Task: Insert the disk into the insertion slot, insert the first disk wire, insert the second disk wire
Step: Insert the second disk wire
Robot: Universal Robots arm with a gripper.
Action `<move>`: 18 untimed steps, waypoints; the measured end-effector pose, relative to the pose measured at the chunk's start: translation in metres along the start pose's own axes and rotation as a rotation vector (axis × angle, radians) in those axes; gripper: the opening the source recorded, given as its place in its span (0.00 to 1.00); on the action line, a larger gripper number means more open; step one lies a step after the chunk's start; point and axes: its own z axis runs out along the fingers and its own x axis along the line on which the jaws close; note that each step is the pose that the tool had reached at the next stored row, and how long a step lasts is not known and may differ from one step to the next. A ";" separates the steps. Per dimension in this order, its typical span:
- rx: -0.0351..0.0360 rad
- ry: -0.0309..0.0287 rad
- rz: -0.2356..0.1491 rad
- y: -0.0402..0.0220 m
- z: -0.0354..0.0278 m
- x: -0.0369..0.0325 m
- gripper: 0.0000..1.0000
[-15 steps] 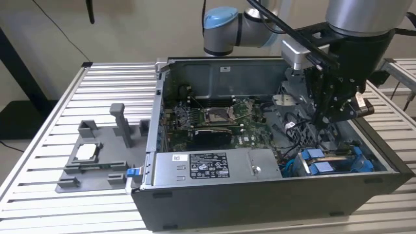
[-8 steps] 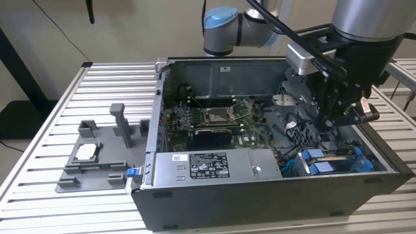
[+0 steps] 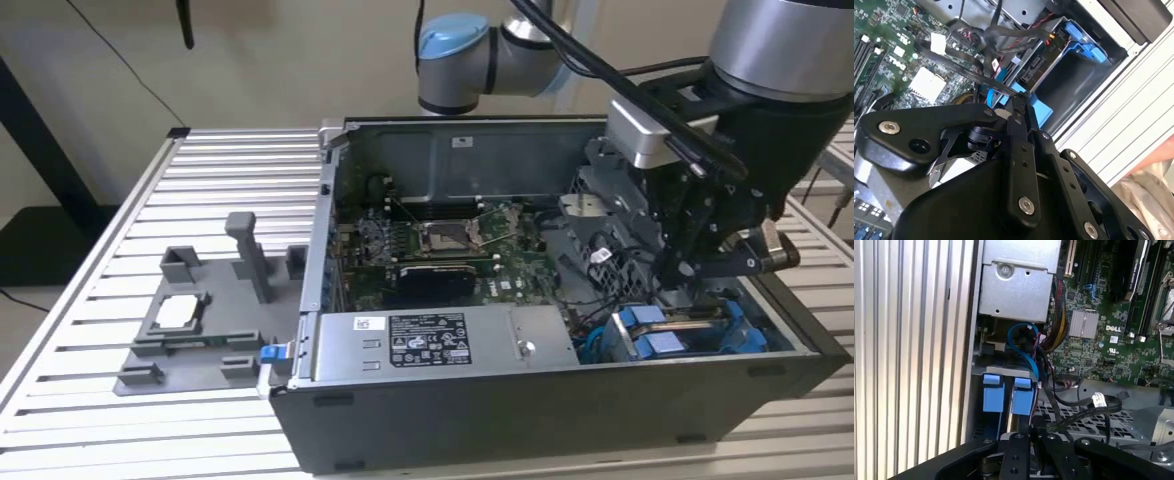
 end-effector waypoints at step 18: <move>-0.0320 -0.0460 0.008 -0.0147 0.0105 0.0119 0.16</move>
